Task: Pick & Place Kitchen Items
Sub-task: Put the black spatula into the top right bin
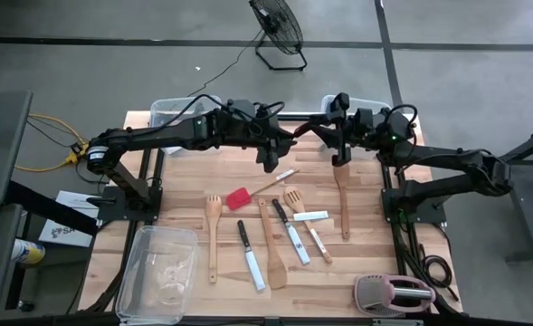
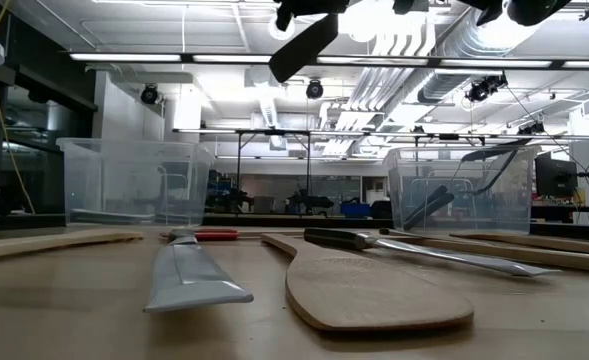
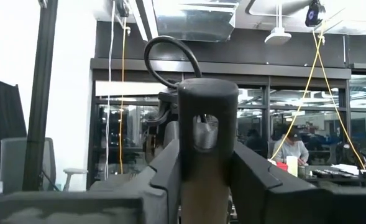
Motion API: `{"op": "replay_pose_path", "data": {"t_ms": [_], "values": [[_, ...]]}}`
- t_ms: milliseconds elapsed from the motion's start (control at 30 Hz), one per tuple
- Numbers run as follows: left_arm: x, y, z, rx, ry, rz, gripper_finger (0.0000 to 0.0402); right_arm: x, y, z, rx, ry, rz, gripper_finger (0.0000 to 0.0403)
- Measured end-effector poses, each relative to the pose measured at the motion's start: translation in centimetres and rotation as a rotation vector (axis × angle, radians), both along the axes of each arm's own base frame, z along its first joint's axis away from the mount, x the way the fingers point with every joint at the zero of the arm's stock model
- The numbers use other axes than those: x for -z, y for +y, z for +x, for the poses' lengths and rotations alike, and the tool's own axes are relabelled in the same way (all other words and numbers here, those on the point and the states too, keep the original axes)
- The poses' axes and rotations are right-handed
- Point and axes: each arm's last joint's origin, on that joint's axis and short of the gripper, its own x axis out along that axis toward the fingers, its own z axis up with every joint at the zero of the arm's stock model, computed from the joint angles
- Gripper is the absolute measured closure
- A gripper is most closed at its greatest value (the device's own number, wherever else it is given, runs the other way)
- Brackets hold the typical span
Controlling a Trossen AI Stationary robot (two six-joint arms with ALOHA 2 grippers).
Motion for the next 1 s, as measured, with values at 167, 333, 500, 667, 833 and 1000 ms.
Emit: {"op": "replay_pose_path", "data": {"t_ms": [167, 333, 500, 667, 833, 1000], "values": [[0.1, 0.0, 0.0, 0.003, 0.015, -0.003, 0.0343, 0.0, 0.0, 0.0, -0.014, 0.004, -0.004, 0.0312], [0.4, -0.1, -0.1, 0.008, 0.05, -0.006, 0.0315, 0.2, 0.0, 0.1, -0.028, 0.028, 0.028, 0.0312], [0.5, -0.1, -0.1, 0.009, 0.055, -0.002, 0.0222, 0.3, -0.3, 0.1, -0.013, 0.038, 0.037, 0.0312], [0.4, -0.1, -0.4, -0.001, 0.067, -0.001, 0.0184, 0.5, -0.8, -0.4, 0.079, 0.08, 0.091, 0.0312], [-0.3, -0.1, -2.0, -0.084, 0.111, 0.019, 0.018, -0.2, -1.3, -1.4, 0.272, 0.192, 0.176, 0.0312], [-1.1, -0.2, -4.1, -0.191, 0.167, 0.051, 0.0179, -1.9, -1.8, -2.3, 0.544, 0.266, 0.282, 0.0312]]}}
